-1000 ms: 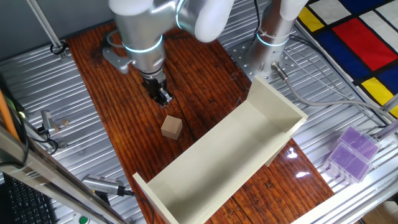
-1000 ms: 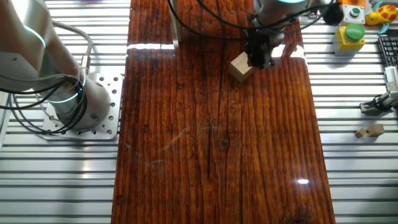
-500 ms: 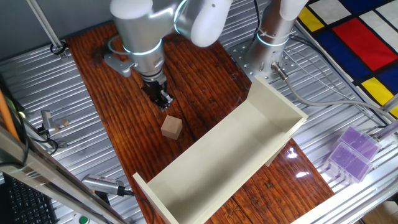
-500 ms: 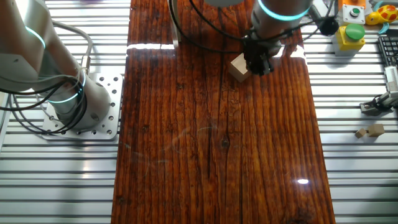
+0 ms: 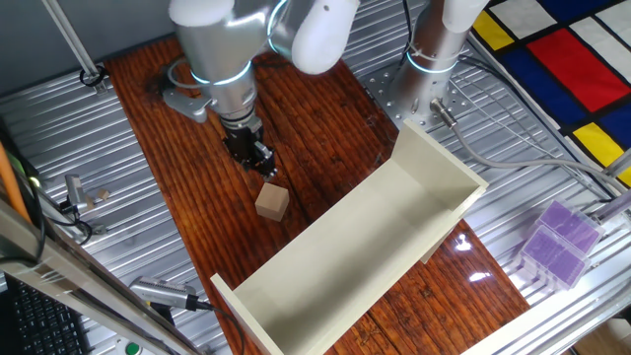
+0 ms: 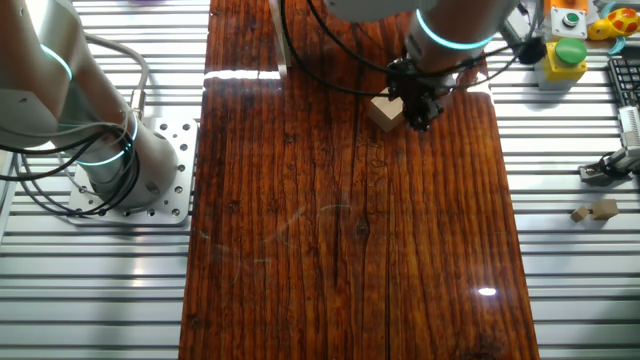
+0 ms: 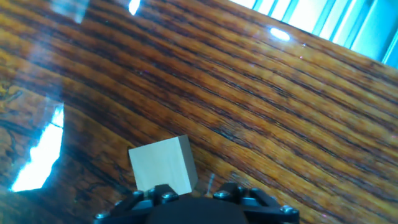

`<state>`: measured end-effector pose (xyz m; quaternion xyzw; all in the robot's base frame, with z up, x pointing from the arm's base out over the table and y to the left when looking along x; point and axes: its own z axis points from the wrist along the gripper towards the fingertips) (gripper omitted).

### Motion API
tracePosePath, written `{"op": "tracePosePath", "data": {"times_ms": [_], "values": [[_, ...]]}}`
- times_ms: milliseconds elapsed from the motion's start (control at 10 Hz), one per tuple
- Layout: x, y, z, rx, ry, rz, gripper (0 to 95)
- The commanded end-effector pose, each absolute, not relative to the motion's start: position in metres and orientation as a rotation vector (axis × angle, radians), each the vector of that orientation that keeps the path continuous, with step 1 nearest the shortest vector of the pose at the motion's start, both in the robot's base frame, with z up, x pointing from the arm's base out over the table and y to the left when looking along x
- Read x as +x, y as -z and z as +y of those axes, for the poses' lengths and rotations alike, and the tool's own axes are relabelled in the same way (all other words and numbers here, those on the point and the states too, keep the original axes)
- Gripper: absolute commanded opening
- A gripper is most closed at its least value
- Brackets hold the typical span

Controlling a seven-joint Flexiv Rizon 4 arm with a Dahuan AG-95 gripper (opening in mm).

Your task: Put the object on the shelf

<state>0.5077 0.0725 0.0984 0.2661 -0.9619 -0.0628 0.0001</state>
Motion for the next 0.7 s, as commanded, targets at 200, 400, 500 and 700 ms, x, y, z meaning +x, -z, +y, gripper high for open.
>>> {"op": "tracePosePath", "data": {"times_ms": [200,400,500,700], "values": [[0.5077,-0.0980,0.0716,0.983,0.170,-2.945,57.0],[0.5077,-0.0980,0.0716,0.970,0.176,-2.942,57.0],[0.5077,-0.0980,0.0716,0.963,0.178,-2.945,76.0],[0.5077,-0.0980,0.0716,0.954,0.176,-2.946,76.0]]}}
